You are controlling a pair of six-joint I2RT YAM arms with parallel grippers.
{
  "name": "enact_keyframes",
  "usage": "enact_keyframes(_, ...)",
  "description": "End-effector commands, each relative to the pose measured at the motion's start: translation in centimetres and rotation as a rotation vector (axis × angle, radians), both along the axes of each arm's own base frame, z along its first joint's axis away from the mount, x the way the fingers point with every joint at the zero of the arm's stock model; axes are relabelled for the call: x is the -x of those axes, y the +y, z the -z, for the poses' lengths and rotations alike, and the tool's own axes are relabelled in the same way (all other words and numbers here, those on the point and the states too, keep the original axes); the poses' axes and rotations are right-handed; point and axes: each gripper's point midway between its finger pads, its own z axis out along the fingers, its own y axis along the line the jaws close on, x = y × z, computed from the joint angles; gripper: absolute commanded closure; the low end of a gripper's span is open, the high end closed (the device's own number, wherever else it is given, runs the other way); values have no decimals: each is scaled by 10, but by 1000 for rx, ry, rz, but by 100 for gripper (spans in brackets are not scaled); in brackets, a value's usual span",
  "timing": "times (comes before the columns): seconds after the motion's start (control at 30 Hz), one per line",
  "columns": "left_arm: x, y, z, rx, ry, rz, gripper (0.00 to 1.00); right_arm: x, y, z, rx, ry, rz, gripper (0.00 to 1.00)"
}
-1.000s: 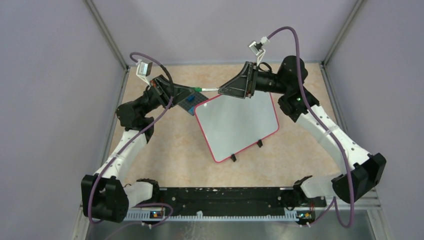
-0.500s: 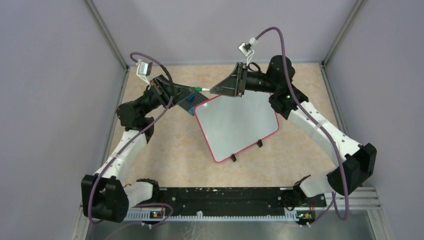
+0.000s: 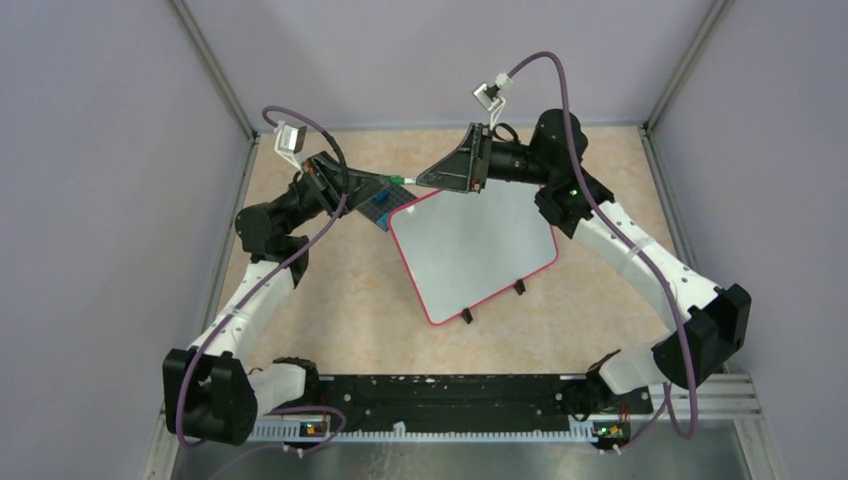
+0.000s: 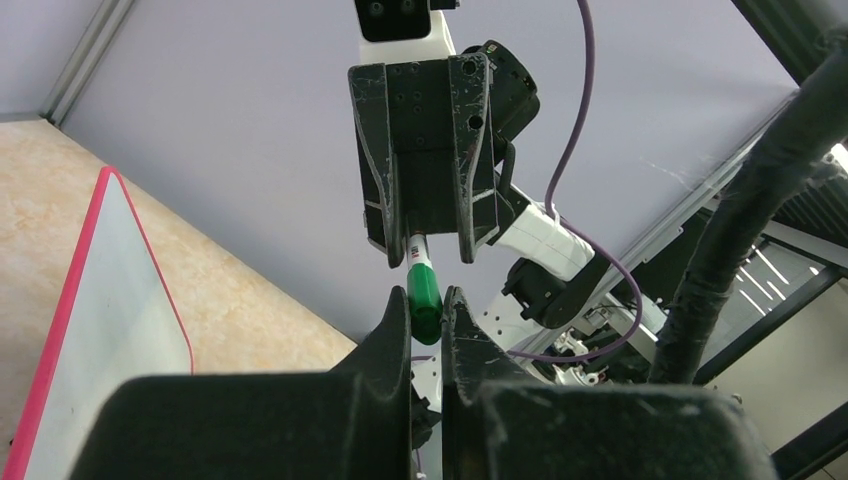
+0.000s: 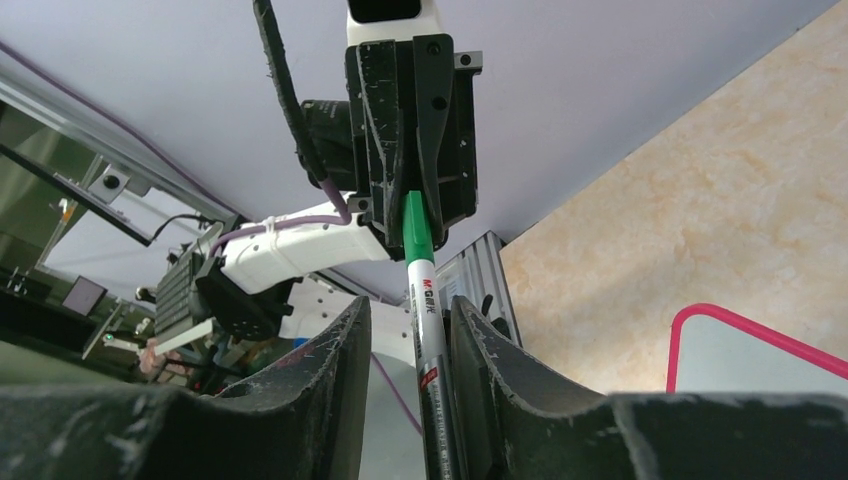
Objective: Write a sentence on the whiteboard
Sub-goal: Pass from the left arm to the right
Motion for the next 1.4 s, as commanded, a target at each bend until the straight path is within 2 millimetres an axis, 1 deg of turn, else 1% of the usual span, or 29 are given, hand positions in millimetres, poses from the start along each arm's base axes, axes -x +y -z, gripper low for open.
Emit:
enact_keyframes(0.0,7,1,-12,15,-70,-14,100,11,5,-20,-33,-65,-25,65)
enact_keyframes(0.2,7,1,-8,14,-61,-14,100,11,8,-17,-24,-66,-27,65)
enact_keyframes(0.27,8,1,-10,19,-72,-13,100,11,8,-16,-23,-63,-30,61)
enact_keyframes(0.33,10,2,-13,17,-89,-13,100,11,8,-15,-21,-54,-30,61)
enact_keyframes(0.53,12,8,-17,32,-98,-29,100,7,-3,-18,-42,-45,-17,61)
enact_keyframes(0.73,7,9,-17,32,-97,-41,100,6,-5,-18,-60,-26,-17,62)
enact_keyframes(0.97,4,9,-16,40,-86,-45,100,4,3,-21,-64,-17,-25,63)
enact_keyframes(1.2,2,8,-15,38,-84,-44,100,3,10,-16,-37,-28,-25,64)
enact_keyframes(1.37,2,5,-8,29,-67,-34,100,4,11,-19,-38,-34,-27,69)
